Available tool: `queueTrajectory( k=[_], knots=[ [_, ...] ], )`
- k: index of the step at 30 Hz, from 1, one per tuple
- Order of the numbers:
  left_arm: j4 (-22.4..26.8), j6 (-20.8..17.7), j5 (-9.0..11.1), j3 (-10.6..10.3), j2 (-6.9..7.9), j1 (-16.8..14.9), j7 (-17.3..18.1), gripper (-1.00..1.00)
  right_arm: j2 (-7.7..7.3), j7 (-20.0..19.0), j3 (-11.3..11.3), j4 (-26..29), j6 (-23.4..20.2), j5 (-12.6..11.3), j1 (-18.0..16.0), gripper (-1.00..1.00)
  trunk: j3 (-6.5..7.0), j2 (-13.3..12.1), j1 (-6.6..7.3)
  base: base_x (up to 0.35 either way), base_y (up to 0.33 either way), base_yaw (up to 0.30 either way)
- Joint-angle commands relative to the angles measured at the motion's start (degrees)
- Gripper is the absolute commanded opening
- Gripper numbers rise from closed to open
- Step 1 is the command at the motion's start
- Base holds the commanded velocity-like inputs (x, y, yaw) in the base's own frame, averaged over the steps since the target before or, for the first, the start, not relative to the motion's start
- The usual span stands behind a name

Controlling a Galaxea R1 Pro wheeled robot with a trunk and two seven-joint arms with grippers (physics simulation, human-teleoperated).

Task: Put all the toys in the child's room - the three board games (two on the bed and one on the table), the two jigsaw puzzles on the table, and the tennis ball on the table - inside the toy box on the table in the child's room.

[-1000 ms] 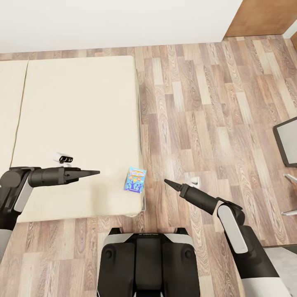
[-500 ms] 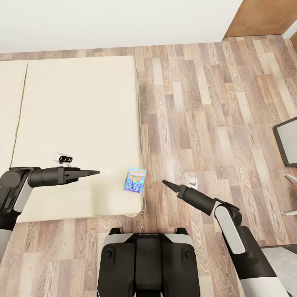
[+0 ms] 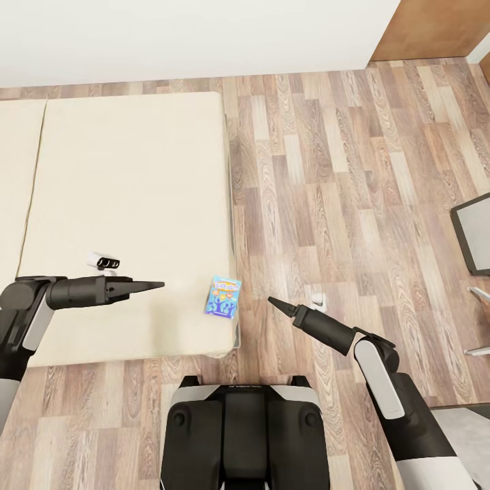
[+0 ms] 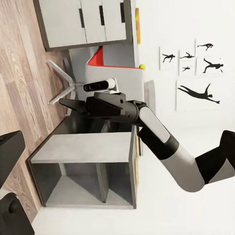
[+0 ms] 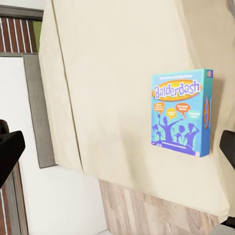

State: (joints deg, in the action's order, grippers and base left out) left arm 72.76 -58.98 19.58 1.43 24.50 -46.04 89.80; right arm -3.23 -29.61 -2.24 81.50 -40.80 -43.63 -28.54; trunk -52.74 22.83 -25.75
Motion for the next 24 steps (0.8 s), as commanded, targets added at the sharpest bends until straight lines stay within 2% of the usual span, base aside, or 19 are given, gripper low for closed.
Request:
queueTrajectory(
  k=[1, 24],
  knots=[
    [0.0, -0.6, 0.0, 0.0, 0.02, 0.0, 0.2, 1.0, -0.03, 0.0, 0.0, 0.0, -0.3, -0.2, 0.0, 1.0, -0.06, 0.1, -0.03, 0.0, 0.0, 0.0],
    [0.0, -0.4, -0.1, -0.1, 0.02, 0.1, 0.2, 1.0, -0.08, 0.2, 0.4, 0.3, -0.2, -0.3, 0.0, 1.0, -0.06, 0.1, -0.03, 0.0, 0.0, 0.0]
  ],
)
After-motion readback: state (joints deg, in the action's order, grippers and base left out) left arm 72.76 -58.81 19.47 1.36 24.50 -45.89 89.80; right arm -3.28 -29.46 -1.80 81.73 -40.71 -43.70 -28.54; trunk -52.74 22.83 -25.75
